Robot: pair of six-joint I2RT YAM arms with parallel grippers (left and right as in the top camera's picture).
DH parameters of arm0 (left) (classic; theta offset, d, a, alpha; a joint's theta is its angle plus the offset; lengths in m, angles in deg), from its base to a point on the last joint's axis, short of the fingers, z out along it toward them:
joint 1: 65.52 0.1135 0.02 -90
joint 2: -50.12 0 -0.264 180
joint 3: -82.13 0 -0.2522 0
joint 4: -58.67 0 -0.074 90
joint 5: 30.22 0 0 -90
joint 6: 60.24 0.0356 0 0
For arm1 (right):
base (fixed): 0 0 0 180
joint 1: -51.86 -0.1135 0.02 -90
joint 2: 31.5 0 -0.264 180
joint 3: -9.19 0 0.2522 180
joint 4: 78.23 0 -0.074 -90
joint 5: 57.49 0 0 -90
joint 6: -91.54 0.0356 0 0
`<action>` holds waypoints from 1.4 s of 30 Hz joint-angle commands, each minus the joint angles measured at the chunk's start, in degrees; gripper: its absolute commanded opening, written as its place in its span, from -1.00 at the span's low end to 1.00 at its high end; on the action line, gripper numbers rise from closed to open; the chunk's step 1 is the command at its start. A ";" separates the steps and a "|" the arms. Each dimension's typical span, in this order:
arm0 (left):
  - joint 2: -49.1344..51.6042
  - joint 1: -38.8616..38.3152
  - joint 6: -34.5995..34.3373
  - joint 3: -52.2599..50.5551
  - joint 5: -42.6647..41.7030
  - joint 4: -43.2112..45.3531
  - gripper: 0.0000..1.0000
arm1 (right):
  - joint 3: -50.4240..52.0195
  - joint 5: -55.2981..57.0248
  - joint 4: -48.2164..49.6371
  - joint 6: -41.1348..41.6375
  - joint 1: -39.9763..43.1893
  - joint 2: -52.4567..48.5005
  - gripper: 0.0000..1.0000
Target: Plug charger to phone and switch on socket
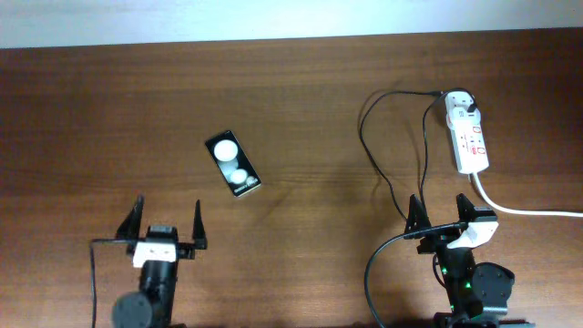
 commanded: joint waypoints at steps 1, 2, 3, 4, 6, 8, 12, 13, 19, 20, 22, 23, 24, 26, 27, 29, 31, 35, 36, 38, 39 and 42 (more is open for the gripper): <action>-0.11 -0.33 -0.55 1.03 -6.80 12.94 0.98 | 0.52 0.31 -0.02 0.37 0.48 0.63 0.97; -0.11 -0.31 -2.29 1.16 -6.73 16.24 0.98 | 0.52 0.31 -0.02 0.37 0.48 0.63 0.98; -0.11 -0.33 -4.42 1.77 -6.62 17.73 0.98 | 0.52 0.31 -0.02 0.37 0.48 0.63 0.98; -0.11 -0.33 -5.64 2.78 -6.64 17.57 0.98 | 0.52 0.31 -0.02 0.37 0.48 0.63 0.98; -0.11 -0.33 -6.80 4.63 -6.62 17.42 0.98 | 0.52 0.31 -0.02 0.37 0.48 0.63 0.97; -0.04 -0.31 -6.80 7.56 -6.62 16.65 0.98 | 0.52 0.31 -0.02 0.37 0.48 0.63 0.97; 3.54 -0.31 -6.78 18.29 -5.46 4.42 0.98 | 0.52 0.31 -0.02 0.37 0.48 0.63 0.97; 5.27 -0.31 -6.75 21.38 -4.85 1.01 0.98 | 0.52 0.31 -0.02 0.37 0.48 0.63 0.98; 21.05 -0.31 -6.78 40.74 -4.92 -14.95 0.98 | 0.52 0.31 -0.02 0.37 0.48 0.63 0.97; 23.56 -0.31 -6.78 43.74 -4.92 -17.88 0.98 | 0.52 0.31 -0.02 0.37 0.48 0.63 0.98; 29.29 -0.33 -6.95 50.66 -4.92 -26.18 0.98 | 0.52 0.31 -0.02 0.37 0.48 0.63 0.98; 31.74 -0.31 -6.95 53.55 -4.92 -30.16 0.98 | 0.52 0.31 -0.02 0.37 0.48 0.63 0.97; 35.60 -0.31 -6.95 57.68 -4.92 -36.46 0.98 | 0.52 0.31 -0.02 0.37 0.48 0.63 0.98; 40.74 -0.33 -6.97 62.34 -5.38 -44.39 0.98 | 0.52 0.31 -0.02 0.37 0.48 0.63 0.98; 43.78 -0.33 -6.95 64.35 -6.91 -48.46 0.98 | 0.52 0.31 -0.02 0.37 0.48 0.63 0.97; 47.80 -0.33 -6.95 65.29 -10.29 -52.50 0.98 | 0.52 0.31 -0.02 0.37 0.48 0.63 0.98; 50.56 -0.33 -6.95 65.29 -10.49 -56.46 0.98 | 0.52 0.31 -0.02 0.37 0.48 0.63 0.97; 54.62 -0.33 -6.93 65.24 -10.51 -63.19 0.98 | 0.52 0.31 -0.02 0.37 0.48 0.63 0.98; 55.41 -0.33 -6.93 65.24 -10.49 -65.11 0.98 | 0.52 0.31 -0.02 0.37 0.48 0.63 0.97; 58.34 -0.33 -6.95 65.16 -11.87 -70.38 0.98 | 0.52 0.31 -0.02 0.37 0.48 0.63 0.98; 59.76 -0.33 -6.93 65.13 -13.73 -72.76 0.98 | 0.52 0.31 -0.02 0.37 0.48 0.63 0.97; 63.56 -0.33 -6.95 65.13 -18.67 -72.94 0.99 | 0.52 0.31 -0.02 0.37 0.48 0.63 0.98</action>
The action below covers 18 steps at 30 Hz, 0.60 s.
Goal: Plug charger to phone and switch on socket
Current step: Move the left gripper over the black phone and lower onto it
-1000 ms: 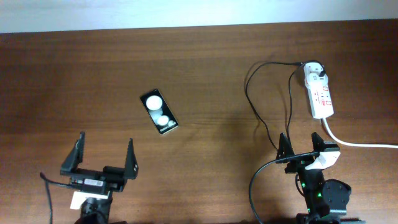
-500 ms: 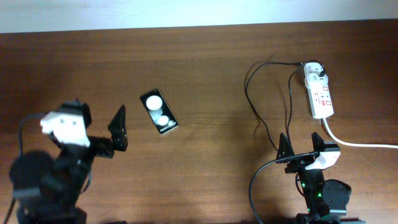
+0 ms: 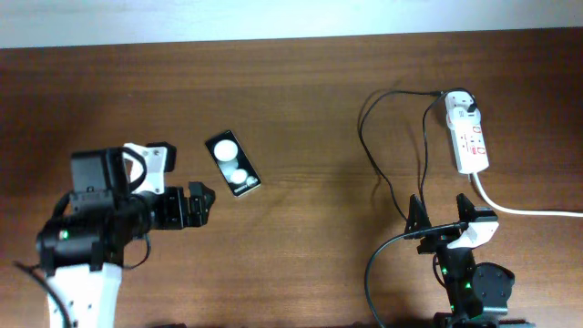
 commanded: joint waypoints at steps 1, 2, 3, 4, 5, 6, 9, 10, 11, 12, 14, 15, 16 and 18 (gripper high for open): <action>3.26 -0.33 -0.17 0.44 -6.05 0.42 0.98 | 0.52 0.31 -0.02 0.39 0.44 0.52 0.98; 4.61 -0.33 -0.20 0.44 -6.82 0.33 0.98 | 0.52 0.31 -0.02 0.39 0.44 0.52 0.98; 4.92 -0.33 -1.07 0.44 -6.69 0.26 0.98 | 0.52 0.31 -0.02 0.39 0.44 0.52 0.97; 4.92 -0.33 -2.93 0.46 -5.92 0.37 0.98 | 0.52 0.31 -0.02 0.39 0.44 0.52 0.98; 4.90 -0.33 -5.29 0.68 -4.04 0.35 0.98 | 0.52 0.31 -0.02 0.39 0.44 0.52 0.97; 4.90 -0.33 -6.99 1.01 -2.14 0.35 0.98 | 0.52 0.31 -0.02 0.39 0.44 0.52 0.97; 4.92 -2.89 -14.01 3.74 5.57 0.04 0.98 | 0.52 0.31 -0.02 0.39 0.44 0.52 0.98; 4.92 -4.76 -17.33 5.22 9.46 -0.07 0.98 | 0.52 0.31 -0.02 0.39 0.44 0.52 0.98; 4.92 -6.82 -20.61 6.67 13.25 -0.07 0.98 | 0.52 0.31 -0.02 0.39 0.44 0.52 0.98; 5.01 -9.09 -23.67 8.17 17.03 -0.04 0.98 | 0.52 0.31 -0.02 0.39 0.44 0.52 0.97; 6.03 -12.63 -27.50 11.41 22.16 -0.42 0.99 | 0.52 0.31 -0.02 0.39 0.44 0.52 0.98; 7.56 -14.25 -28.89 13.86 24.28 -1.44 0.99 | 0.52 0.31 -0.02 0.39 0.44 0.52 0.98; 9.57 -15.56 -29.92 16.46 25.53 -2.51 1.00 | 0.52 0.31 -0.02 0.39 0.44 0.52 0.97; 15.85 -17.51 -32.68 23.65 28.30 -5.68 0.95 | 0.52 0.31 -0.02 0.39 0.44 0.52 0.98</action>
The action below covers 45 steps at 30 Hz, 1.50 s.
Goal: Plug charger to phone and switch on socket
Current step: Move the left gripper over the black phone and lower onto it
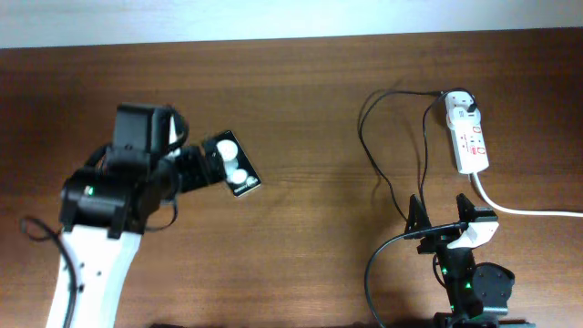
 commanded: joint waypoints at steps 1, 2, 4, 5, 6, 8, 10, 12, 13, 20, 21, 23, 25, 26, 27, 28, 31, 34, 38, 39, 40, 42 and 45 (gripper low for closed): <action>9.18 -2.36 -6.93 10.27 7.69 -3.78 0.94 | 0.52 0.31 -0.02 0.39 0.44 0.52 0.98; 12.50 -2.60 -7.54 13.79 8.17 -5.42 0.95 | 0.52 0.31 -0.02 0.39 0.44 0.52 0.98; 20.17 -2.64 -9.73 21.64 8.48 -9.44 0.99 | 0.52 0.31 -0.02 0.39 0.44 0.52 0.98; 23.67 -2.67 -10.84 24.65 8.48 -10.75 0.98 | 0.52 0.31 -0.02 0.39 0.44 0.52 0.98; 26.38 -2.67 -11.04 26.40 8.28 -11.08 0.98 | 0.52 0.31 -0.02 0.39 0.44 0.52 0.97; 30.36 -2.64 -13.77 27.15 8.31 -11.17 0.98 | 0.52 0.31 -0.02 0.39 0.44 0.52 0.98; 33.42 -2.67 -14.03 27.15 7.82 -11.02 0.98 | 0.52 0.31 -0.02 0.39 0.44 0.52 0.98; 36.35 -2.67 -14.21 27.15 7.32 -10.78 0.98 | 0.52 0.31 -0.02 0.39 0.44 0.52 0.97; 38.38 -2.64 -14.21 27.15 7.39 -10.80 0.98 | 0.52 0.31 -0.02 0.39 0.44 0.52 0.98; 48.87 -2.64 -14.19 27.10 7.21 -10.86 0.98 | 0.52 0.31 -0.02 0.39 0.44 0.52 0.97; 50.12 -2.67 -14.19 27.08 7.19 -10.86 0.98 | 0.52 0.31 -0.02 0.39 0.44 0.52 0.98; 51.91 -2.67 -14.19 27.08 7.15 -10.47 0.98 | 0.52 0.31 -0.02 0.39 0.44 0.52 0.97; 53.31 -2.67 -14.19 26.97 5.84 -9.20 0.98 | 0.52 0.31 -0.02 0.39 0.44 0.52 0.98; 53.70 -2.67 -14.19 26.97 5.22 -8.57 0.98 | 0.52 0.31 -0.02 0.39 0.44 0.52 0.98; 53.92 -2.64 -14.19 26.97 4.98 -7.98 0.98 | 0.52 0.31 -0.02 0.39 0.44 0.52 0.97; 53.96 -2.64 -14.19 26.97 4.74 -7.43 0.98 | 0.52 0.31 -0.02 0.39 0.44 0.52 0.97; 54.01 -2.67 -14.19 26.97 4.76 -6.25 0.98 | 0.52 0.31 -0.02 0.39 0.44 0.52 0.98; 54.42 -2.64 -14.19 26.97 4.76 -6.12 0.98 | 0.52 0.31 -0.02 0.39 0.44 0.52 0.98; 54.49 -2.67 -14.19 25.46 4.07 -4.00 0.98 | 0.52 0.31 -0.02 0.39 0.44 0.52 0.97; 54.49 -2.64 -14.16 23.93 3.17 -2.29 0.98 | 0.52 0.31 -0.02 0.39 0.44 0.52 0.97; 54.49 -2.64 -14.16 22.97 2.62 -1.29 0.98 | 0.52 0.31 -0.02 0.39 0.44 0.52 0.97; 54.49 -2.64 -14.16 20.24 2.10 1.38 0.98 | 0.52 0.31 -0.02 0.39 0.44 0.52 0.98; 54.49 -2.64 -14.16 18.34 2.25 2.67 0.98 | 0.52 0.31 -0.02 0.39 0.44 0.52 0.98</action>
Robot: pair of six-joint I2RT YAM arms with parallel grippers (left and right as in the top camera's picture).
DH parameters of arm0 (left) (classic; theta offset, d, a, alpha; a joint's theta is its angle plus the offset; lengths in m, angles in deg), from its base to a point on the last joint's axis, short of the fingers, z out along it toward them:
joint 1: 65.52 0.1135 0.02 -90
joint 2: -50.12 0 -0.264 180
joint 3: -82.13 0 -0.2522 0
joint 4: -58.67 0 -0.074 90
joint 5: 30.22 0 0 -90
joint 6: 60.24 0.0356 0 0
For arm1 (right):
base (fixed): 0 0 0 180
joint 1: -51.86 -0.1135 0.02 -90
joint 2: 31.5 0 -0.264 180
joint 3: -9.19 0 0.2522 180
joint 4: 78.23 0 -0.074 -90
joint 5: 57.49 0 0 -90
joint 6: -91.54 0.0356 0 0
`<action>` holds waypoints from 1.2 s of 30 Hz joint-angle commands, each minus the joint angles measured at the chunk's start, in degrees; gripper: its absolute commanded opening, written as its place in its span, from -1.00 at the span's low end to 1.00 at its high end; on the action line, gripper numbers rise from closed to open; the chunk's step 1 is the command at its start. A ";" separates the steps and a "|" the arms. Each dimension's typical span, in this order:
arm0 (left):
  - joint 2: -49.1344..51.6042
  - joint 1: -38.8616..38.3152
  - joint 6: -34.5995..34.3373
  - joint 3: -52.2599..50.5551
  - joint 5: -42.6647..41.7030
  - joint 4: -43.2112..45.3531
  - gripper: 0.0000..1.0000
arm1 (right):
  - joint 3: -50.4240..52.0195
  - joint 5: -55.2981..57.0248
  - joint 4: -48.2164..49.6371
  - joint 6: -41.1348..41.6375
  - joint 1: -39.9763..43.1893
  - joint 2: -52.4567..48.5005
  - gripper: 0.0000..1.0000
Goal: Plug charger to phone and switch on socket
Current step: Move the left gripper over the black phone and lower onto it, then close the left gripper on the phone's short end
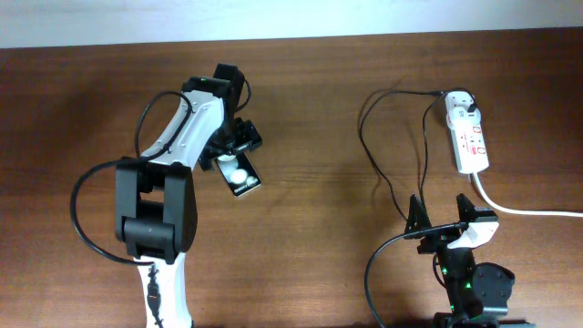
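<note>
The black phone (241, 179) lies slanted on the table left of centre, with two white round marks on its visible near half. My left gripper (235, 148) hangs over its far end and hides it; dark fingers show on either side of the phone, so the jaws look open. At the far right lies the white power strip (468, 138), with a charger plug (468, 107) in its far socket. The black charger cable (364, 137) loops left and runs toward the near edge. My right gripper (442, 214) is parked open at the near right, beside the cable.
A white mains lead (524, 210) runs from the strip off the right edge. The left arm (168, 173) stretches from the near edge across the table's left side. A pale wall borders the far edge.
My left gripper has moved from the phone's left side to over its far end, with the arm stretched further out. The phone, cable, strip and right arm are unchanged.
Both grippers were first parked open at the near edge. The left arm then rose and its gripper stood left of the phone, then close against the phone's left edge, and now over its far end. The right arm stayed parked throughout.
</note>
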 commanded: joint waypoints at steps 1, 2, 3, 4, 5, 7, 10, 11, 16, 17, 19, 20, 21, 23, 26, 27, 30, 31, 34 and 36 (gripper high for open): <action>0.61 -0.17 -0.96 -1.49 -0.50 0.57 0.98 | 0.50 0.31 -0.02 0.39 0.37 0.52 0.97; 0.61 -0.17 -0.96 -1.49 -0.52 0.57 0.98 | 0.50 0.31 -0.02 0.39 0.37 0.52 0.98; 0.63 -0.17 -0.96 -1.68 -0.50 0.59 0.98 | 0.50 0.31 -0.02 0.39 0.37 0.52 0.98; 0.63 -0.17 -0.96 -2.34 -0.50 1.33 0.98 | 0.50 0.31 -0.02 0.39 0.37 0.52 0.97; 0.63 -0.20 -0.96 -2.91 -0.57 1.95 0.98 | 0.50 0.31 -0.02 0.39 0.37 0.52 0.98; 0.63 -0.17 -0.96 -4.61 -0.66 3.37 0.98 | 0.50 0.31 -0.02 0.39 0.37 0.52 0.97; 0.63 -0.17 -0.96 -6.08 0.02 4.17 0.98 | 0.50 0.31 -0.02 0.39 0.37 0.52 0.98; 0.63 -0.17 -0.96 -6.29 0.46 4.44 0.98 | 0.50 0.31 -0.02 0.39 0.37 0.52 0.98; 0.66 -0.17 -0.98 -8.00 0.42 7.17 0.98 | 0.50 0.31 -0.02 0.39 0.37 0.52 0.98; 0.66 -0.17 -0.98 -8.63 0.42 7.91 0.98 | 0.50 0.31 -0.02 0.39 0.37 0.52 0.98; 0.66 -0.17 -0.98 -10.03 0.48 9.29 0.98 | 0.50 0.31 -0.02 0.39 0.37 0.52 0.98; 0.66 -0.17 -0.98 -10.43 0.66 9.70 0.98 | 0.50 0.31 -0.02 0.39 0.37 0.52 0.97; 0.66 -0.17 -0.98 -10.80 0.66 10.38 0.99 | 0.50 0.31 -0.02 0.39 0.37 0.52 0.98; 0.66 -0.17 -0.98 -10.82 0.68 10.97 1.00 | 0.50 0.31 -0.02 0.39 0.37 0.52 0.98; 0.66 -0.17 -0.98 -10.82 1.03 11.72 0.91 | 0.50 0.31 -0.02 0.39 0.37 0.52 0.98; 0.66 -0.17 -0.98 -10.82 1.05 11.87 0.91 | 0.50 0.31 -0.02 0.39 0.37 0.52 0.98; 0.66 -0.17 -1.01 -10.86 1.07 12.26 0.83 | 0.50 0.31 -0.02 0.39 0.37 0.52 0.97; 0.66 -0.17 -1.01 -10.86 1.07 12.39 0.82 | 0.50 0.31 -0.02 0.39 0.37 0.52 0.97; 0.66 -0.17 -1.01 -10.86 1.05 12.74 0.78 | 0.50 0.31 -0.02 0.39 0.37 0.52 0.97; 0.66 -0.17 -1.01 -10.86 1.05 12.74 0.77 | 0.50 0.31 -0.02 0.39 0.37 0.52 0.97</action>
